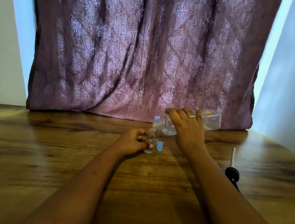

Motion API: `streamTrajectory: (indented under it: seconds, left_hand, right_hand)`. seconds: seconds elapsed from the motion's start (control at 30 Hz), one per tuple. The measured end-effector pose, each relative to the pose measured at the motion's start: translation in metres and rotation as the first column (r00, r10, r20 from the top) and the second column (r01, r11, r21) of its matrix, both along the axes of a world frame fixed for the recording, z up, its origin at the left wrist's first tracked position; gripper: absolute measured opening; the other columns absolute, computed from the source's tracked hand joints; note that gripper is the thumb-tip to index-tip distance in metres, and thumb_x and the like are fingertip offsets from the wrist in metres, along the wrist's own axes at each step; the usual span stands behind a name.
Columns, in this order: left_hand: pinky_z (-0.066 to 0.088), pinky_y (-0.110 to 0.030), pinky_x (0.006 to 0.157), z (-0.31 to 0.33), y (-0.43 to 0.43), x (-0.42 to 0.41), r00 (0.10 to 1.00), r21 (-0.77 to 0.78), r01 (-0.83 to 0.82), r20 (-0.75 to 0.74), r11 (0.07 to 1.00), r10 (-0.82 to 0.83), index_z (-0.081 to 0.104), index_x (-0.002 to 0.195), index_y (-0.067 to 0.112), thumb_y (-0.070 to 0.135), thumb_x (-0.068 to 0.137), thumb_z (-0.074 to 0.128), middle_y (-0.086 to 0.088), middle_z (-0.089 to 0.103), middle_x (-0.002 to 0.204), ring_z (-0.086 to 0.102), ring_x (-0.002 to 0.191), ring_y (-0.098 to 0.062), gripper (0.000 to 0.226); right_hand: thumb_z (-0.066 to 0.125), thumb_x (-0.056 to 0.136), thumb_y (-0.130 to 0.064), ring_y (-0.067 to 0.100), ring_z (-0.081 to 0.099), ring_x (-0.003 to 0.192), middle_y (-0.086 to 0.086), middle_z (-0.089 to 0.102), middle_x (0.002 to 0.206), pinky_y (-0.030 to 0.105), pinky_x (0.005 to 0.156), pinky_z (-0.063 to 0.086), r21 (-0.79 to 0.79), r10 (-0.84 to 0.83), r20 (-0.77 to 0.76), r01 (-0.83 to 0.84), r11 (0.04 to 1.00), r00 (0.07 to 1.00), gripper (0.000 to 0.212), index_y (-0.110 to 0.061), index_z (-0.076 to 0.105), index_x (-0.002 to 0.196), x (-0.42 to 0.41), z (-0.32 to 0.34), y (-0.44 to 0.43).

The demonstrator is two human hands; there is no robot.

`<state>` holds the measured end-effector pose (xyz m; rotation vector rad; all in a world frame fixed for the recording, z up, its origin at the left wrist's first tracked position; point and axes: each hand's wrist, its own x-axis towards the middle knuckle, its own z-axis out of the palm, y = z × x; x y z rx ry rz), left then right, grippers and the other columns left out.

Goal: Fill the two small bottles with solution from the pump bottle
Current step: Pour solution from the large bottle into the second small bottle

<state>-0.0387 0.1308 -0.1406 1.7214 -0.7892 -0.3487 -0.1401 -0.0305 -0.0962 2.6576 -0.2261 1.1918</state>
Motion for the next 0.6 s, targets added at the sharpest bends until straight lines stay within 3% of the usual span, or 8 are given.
streamTrajectory:
  seconds: [0.13, 0.4, 0.6]
  left_hand:
    - [0.056, -0.044, 0.084, 0.0003, 0.0001, -0.0004, 1.000, 0.011, -0.013, 0.011, 1.000, 0.012, 0.067, 0.100, 0.023, 0.002, 0.079, 0.074, -0.006, 0.076, 0.100, 0.072, 0.094, -0.025, 0.030]
    - [0.057, -0.042, 0.083, 0.0019, -0.0001, -0.0010, 1.000, 0.017, -0.011, 0.009, 1.000, 0.011, 0.066, 0.099, 0.024, 0.003, 0.079, 0.074, -0.003, 0.076, 0.099, 0.073, 0.091, -0.020, 0.030]
    - [0.055, -0.049, 0.088, 0.0022, 0.0001, -0.0017, 1.000, 0.025, -0.020, 0.019, 0.999, 0.019, 0.066, 0.098, 0.024, 0.002, 0.079, 0.074, -0.004, 0.076, 0.099, 0.072, 0.096, -0.026, 0.030]
  right_hand:
    - [0.055, 0.075, 0.005, 0.028, 0.045, 0.125, 0.000, 0.055, 0.128, 0.052, 0.113, 0.016, 0.007, 0.007, 0.002, -0.007, 1.000, 1.000, 0.062, -0.026, 0.045, 0.128, -0.0003, 0.0004, 0.0000]
    - [0.057, 0.074, 0.005, 0.027, 0.043, 0.127, 0.000, 0.054, 0.130, 0.052, 0.113, 0.014, -0.001, -0.002, -0.013, 0.002, 1.000, 1.000, 0.065, -0.028, 0.042, 0.129, 0.0000, 0.0011, 0.0005]
    - [0.055, 0.076, 0.003, 0.027, 0.043, 0.127, 0.000, 0.054, 0.131, 0.053, 0.113, 0.015, 0.004, 0.001, -0.014, -0.001, 1.000, 1.000, 0.061, -0.027, 0.043, 0.129, 0.0001, 0.0015, 0.0001]
